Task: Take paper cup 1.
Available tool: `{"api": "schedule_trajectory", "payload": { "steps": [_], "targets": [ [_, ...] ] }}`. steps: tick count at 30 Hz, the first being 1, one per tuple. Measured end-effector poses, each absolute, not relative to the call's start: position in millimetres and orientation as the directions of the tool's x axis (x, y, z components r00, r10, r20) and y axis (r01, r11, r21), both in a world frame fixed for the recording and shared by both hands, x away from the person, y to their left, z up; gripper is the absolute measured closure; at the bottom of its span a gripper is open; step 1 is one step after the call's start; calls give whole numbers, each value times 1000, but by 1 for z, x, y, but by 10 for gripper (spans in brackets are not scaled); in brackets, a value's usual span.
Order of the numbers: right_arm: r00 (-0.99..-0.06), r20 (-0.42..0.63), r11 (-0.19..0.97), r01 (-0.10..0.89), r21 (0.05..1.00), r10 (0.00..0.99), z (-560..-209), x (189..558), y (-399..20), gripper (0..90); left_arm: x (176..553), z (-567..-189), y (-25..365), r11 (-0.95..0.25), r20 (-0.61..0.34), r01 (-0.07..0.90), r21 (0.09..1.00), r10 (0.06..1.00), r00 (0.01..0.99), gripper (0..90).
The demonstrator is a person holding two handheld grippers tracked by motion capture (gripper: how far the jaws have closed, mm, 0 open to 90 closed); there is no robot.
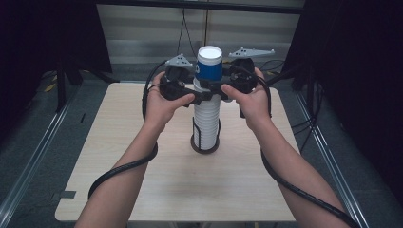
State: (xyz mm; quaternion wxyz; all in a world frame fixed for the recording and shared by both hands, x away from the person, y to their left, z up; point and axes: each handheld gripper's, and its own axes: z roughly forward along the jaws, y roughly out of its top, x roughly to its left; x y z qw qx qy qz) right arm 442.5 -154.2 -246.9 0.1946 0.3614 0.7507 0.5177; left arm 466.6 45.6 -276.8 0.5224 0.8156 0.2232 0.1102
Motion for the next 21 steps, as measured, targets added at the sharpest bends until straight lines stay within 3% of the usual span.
{"api": "schedule_trajectory", "payload": {
  "steps": [21],
  "targets": [
    [-647, 32, 240, 328, 914, 762, -237, 441, -148, 206, 466, -278, 49, -371, -61, 275, 887, 496, 866, 190]
  ]
}}
